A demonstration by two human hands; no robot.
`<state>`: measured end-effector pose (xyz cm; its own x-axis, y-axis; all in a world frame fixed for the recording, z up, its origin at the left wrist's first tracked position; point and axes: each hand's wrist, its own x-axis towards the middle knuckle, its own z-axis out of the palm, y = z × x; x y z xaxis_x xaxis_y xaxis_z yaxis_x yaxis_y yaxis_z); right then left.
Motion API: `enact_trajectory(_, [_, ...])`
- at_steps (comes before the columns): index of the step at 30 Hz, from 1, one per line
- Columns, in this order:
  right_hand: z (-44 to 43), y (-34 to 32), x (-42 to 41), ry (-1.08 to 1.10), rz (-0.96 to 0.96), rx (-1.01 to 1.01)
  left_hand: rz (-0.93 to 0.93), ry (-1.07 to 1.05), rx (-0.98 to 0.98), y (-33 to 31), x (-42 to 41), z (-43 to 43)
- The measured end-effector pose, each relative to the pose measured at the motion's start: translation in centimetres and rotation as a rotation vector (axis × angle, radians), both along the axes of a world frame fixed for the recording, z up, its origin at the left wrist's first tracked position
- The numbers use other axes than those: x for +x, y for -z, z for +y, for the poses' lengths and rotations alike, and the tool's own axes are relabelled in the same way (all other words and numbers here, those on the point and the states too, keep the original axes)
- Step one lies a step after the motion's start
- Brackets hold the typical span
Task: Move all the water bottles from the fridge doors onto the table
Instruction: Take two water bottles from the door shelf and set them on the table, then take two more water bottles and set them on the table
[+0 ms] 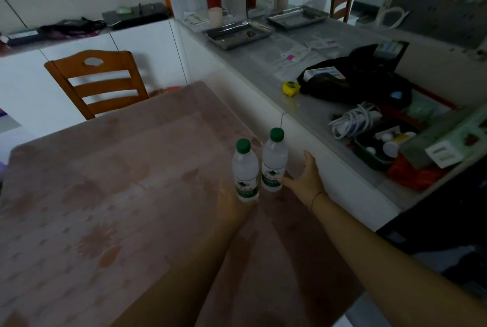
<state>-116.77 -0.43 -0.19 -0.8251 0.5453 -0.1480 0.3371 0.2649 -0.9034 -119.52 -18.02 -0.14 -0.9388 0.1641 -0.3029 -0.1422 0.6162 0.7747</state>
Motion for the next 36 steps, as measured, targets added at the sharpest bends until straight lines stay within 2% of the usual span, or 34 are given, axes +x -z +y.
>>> enact_trajectory(4, [-0.2,-0.3,3.8,0.085,0.046,0.004,-0.018,0.052,-0.069,0.1,2.4,-1.2])
enact_trajectory(15, [-4.2,-2.8,16.8,0.3,0.135,0.112,0.31,0.463,-0.009,-2.8,8.5,-1.7])
enact_trajectory(23, [-11.7,-4.7,29.8,0.528,0.077,0.15,0.25,0.728,0.031,-3.9,16.1,-6.3])
enact_trajectory(36, [-25.6,-9.2,48.4,0.833,0.168,0.192,0.264,1.063,0.178,-7.9,33.1,-11.7])
